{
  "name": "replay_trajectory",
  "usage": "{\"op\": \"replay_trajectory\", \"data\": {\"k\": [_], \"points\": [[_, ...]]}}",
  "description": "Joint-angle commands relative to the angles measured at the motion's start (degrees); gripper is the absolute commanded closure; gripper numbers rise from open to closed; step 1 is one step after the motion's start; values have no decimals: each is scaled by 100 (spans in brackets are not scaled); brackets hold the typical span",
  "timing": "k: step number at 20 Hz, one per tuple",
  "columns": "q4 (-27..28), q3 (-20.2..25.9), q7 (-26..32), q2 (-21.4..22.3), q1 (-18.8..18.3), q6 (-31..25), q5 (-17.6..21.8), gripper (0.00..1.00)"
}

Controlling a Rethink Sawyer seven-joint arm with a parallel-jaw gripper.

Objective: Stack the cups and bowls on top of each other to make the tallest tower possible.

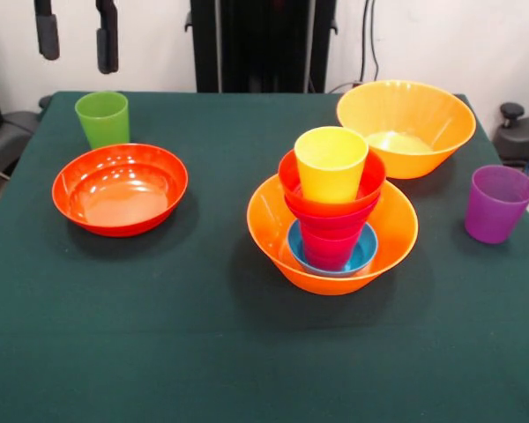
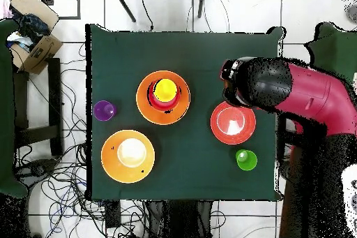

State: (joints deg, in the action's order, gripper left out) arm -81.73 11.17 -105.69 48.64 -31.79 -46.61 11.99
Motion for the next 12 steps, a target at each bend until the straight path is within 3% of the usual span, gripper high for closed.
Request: {"op": "replay_trajectory", "data": {"k": [1, 7, 12], "points": [[-175, 1185, 3030, -33, -787, -798, 261, 0], [-232, 1249, 2975, -23, -1029, -1014, 574, 0], [-802, 1143, 2681, 105, -1139, -641, 667, 0]]}}
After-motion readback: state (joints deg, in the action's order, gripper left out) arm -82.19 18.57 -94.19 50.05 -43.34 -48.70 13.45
